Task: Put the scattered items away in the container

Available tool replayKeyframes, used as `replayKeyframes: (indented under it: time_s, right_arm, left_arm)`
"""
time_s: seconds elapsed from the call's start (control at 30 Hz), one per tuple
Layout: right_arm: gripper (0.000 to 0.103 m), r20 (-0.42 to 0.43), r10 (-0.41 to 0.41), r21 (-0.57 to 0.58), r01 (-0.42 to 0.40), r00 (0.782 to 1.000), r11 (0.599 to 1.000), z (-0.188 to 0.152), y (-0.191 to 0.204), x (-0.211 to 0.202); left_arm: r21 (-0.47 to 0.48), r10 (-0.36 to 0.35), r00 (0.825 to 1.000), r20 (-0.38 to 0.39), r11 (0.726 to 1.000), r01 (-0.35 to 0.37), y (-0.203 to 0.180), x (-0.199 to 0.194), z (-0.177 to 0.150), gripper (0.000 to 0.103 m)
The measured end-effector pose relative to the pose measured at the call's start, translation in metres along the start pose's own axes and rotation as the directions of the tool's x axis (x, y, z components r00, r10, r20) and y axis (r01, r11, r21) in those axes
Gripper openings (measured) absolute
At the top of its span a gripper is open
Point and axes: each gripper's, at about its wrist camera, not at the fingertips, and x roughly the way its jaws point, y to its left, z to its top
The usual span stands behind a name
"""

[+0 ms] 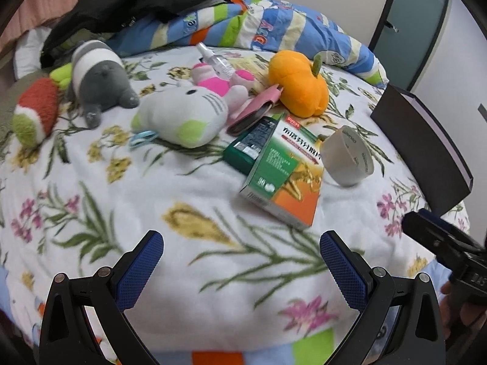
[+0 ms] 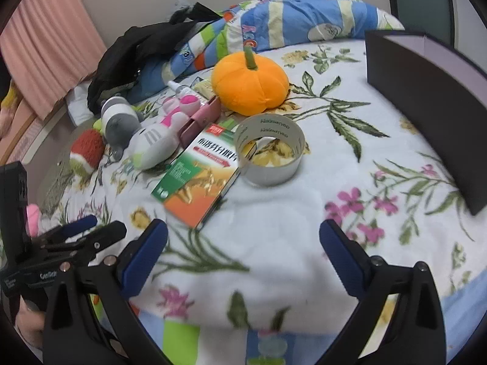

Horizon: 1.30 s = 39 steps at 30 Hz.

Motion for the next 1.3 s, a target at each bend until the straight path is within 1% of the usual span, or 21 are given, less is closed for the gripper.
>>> replayKeyframes:
  time_s: [0.07, 0.13, 0.23, 0.37, 0.4, 0.43, 0.47, 0.5, 0.53, 0.6, 0.67, 0.73, 0.77, 0.8, 0.83, 0.97, 1.07, 1.13, 1.17, 1.23, 1.3]
  right_arm:
    - [0.100, -0.001, 0.013, 0.015, -0.013, 1.000, 1.000, 0.006, -0.004, 0.008]
    - [0.098, 0.004, 0.025, 0.026, -0.025, 1.000, 0.999, 0.014, -0.012, 0.016]
    - [0.095, 0.022, 0.049, 0.075, -0.051, 0.999, 0.996, 0.027, -0.030, 0.025]
    - [0.083, 0.026, 0.053, 0.137, -0.056, 0.998, 0.989, 0.043, -0.055, 0.038]
    - [0.077, 0.024, 0.055, 0.148, -0.058, 0.998, 0.987, 0.045, -0.059, 0.041]
    - [0.075, 0.017, 0.063, 0.167, -0.065, 0.998, 0.984, 0.049, -0.066, 0.046]
    - [0.071, 0.010, 0.077, 0.181, -0.077, 0.997, 0.980, 0.052, -0.072, 0.051]
    - [0.065, 0.008, 0.089, 0.189, -0.089, 0.996, 0.978, 0.054, -0.076, 0.055]
    - [0.063, 0.007, 0.097, 0.194, -0.096, 0.995, 0.976, 0.056, -0.080, 0.059]
    - [0.062, 0.003, 0.112, 0.199, -0.110, 0.994, 0.974, 0.058, -0.084, 0.065]
    - [0.059, -0.008, 0.130, 0.201, -0.126, 0.991, 0.971, 0.060, -0.088, 0.073]
    - [0.051, -0.021, 0.151, 0.197, -0.144, 0.988, 0.970, 0.061, -0.090, 0.081]
    - [0.046, -0.028, 0.156, 0.193, -0.148, 0.987, 0.970, 0.061, -0.091, 0.085]
    - [0.040, -0.035, 0.160, 0.189, -0.151, 0.986, 0.970, 0.061, -0.090, 0.089]
    - [0.038, -0.037, 0.168, 0.185, -0.159, 0.985, 0.970, 0.062, -0.089, 0.091]
    - [0.025, -0.046, 0.170, 0.155, -0.161, 0.984, 0.975, 0.062, -0.085, 0.097]
    - [0.022, -0.050, 0.133, 0.134, -0.126, 0.990, 0.983, 0.062, -0.080, 0.098]
    - [0.022, -0.048, 0.106, 0.111, -0.100, 0.993, 0.989, 0.061, -0.075, 0.095]
    - [0.021, -0.042, 0.098, 0.103, -0.094, 0.994, 0.990, 0.061, -0.074, 0.092]
    - [0.018, -0.026, 0.089, 0.094, -0.086, 0.996, 0.992, 0.062, -0.072, 0.084]
    - [0.015, -0.007, 0.097, 0.098, -0.096, 0.995, 0.991, 0.065, -0.072, 0.075]
  left_arm:
    - [-0.029, -0.047, 0.999, -0.012, 0.998, 0.047, 0.002, 0.006, 0.010, 0.103]
    - [-0.052, -0.119, 0.993, -0.009, 0.992, 0.118, 0.001, 0.008, 0.021, 0.103]
    - [-0.064, -0.212, 0.977, 0.004, 0.975, 0.212, -0.008, 0.011, 0.042, 0.103]
    - [-0.094, -0.315, 0.949, 0.007, 0.945, 0.314, -0.029, 0.027, 0.069, 0.103]
    - [-0.096, -0.327, 0.945, -0.005, 0.941, 0.325, -0.035, 0.033, 0.074, 0.100]
    - [-0.090, -0.334, 0.942, -0.019, 0.939, 0.331, -0.042, 0.040, 0.078, 0.092]
    - [-0.076, -0.333, 0.943, -0.031, 0.941, 0.330, -0.050, 0.046, 0.082, 0.086]
    - [-0.056, -0.323, 0.945, -0.041, 0.946, 0.321, -0.058, 0.052, 0.085, 0.076]
    - [-0.036, -0.307, 0.950, -0.047, 0.951, 0.306, -0.067, 0.059, 0.088, 0.066]
    - [-0.010, -0.290, 0.955, -0.065, 0.957, 0.290, -0.081, 0.072, 0.091, 0.063]
    - [-0.002, -0.293, 0.952, -0.094, 0.956, 0.294, -0.090, 0.084, 0.092, 0.063]
    - [0.004, -0.286, 0.951, -0.116, 0.957, 0.289, -0.097, 0.095, 0.092, 0.062]
    - [0.008, -0.277, 0.953, -0.125, 0.960, 0.280, -0.100, 0.100, 0.092, 0.058]
    - [0.012, -0.263, 0.956, -0.132, 0.964, 0.267, -0.102, 0.105, 0.093, 0.050]
    - [0.014, -0.250, 0.958, -0.137, 0.967, 0.255, -0.104, 0.109, 0.093, 0.043]
    - [0.019, -0.210, 0.968, -0.137, 0.976, 0.215, -0.106, 0.119, 0.092, 0.039]
    - [0.038, -0.175, 0.977, -0.124, 0.983, 0.181, -0.107, 0.120, 0.091, 0.032]
    - [0.044, -0.157, 0.981, -0.115, 0.986, 0.163, -0.107, 0.119, 0.090, 0.025]
    - [0.045, -0.152, 0.982, -0.110, 0.986, 0.158, -0.107, 0.117, 0.090, 0.024]
    - [0.046, -0.149, 0.985, -0.092, 0.987, 0.153, -0.107, 0.109, 0.091, 0.019]
    - [0.053, -0.151, 0.985, -0.080, 0.986, 0.155, -0.109, 0.101, 0.093, 0.019]
